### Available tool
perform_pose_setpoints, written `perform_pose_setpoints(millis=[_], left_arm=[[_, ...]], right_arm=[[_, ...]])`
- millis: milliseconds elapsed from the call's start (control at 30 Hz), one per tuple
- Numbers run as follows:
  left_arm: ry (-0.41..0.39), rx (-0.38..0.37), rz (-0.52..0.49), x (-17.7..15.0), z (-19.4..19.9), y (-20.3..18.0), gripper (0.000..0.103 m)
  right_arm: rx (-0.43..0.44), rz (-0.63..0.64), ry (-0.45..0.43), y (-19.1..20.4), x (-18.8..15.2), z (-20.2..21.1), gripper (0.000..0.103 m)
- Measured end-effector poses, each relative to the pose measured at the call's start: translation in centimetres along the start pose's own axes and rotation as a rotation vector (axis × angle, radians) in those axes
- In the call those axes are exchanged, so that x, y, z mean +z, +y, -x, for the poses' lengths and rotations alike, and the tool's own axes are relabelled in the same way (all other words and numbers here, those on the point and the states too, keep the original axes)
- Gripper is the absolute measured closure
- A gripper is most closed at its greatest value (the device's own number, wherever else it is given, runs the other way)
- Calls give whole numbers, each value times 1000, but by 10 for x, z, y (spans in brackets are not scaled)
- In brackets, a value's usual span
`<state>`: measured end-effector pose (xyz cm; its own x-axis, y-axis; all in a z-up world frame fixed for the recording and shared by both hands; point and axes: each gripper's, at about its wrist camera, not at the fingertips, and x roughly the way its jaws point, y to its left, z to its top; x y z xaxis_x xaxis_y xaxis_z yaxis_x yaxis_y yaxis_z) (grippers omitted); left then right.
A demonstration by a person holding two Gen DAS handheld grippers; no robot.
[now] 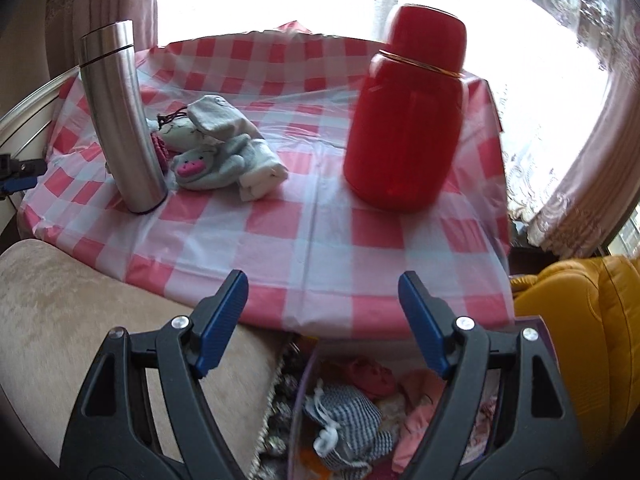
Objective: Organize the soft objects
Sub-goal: 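Move both open tools back over the table, then grasp the light blue towel with the left tool while the right tool grasps the grey knit pouch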
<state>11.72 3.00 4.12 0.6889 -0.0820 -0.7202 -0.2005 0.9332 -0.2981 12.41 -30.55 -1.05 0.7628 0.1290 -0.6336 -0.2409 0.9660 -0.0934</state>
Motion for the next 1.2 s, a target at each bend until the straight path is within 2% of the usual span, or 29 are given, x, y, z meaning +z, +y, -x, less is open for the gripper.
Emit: perform_pose_setpoints(millis=[200,367,533,767,1000,1033,1067,1200], left_arm=[[21,-35,78,40,-33,13,37],[75,-74,177,60,-69,22,37],[118,-117,252,72,-95,24,37],[223,-190,384,78,-136,29,37],[277,-227,419,76,-159,26,38],[280,-229,414,75,-161,25,40],[283,-234,408,75,-163,24,49],[281,-243,382,76,-164,23,66]], right_arm=[[31,53,-43,29,32,-20,23],[58,89,-68,50,57,-42,23],[76,134,-93,66,78,-63,23],[107,200,-124,83,103,-93,23],[154,245,-127,92,120,-121,23],[164,249,-123,93,122,-125,23],[175,258,-116,95,124,-130,23],[211,302,-94,104,127,-143,23]])
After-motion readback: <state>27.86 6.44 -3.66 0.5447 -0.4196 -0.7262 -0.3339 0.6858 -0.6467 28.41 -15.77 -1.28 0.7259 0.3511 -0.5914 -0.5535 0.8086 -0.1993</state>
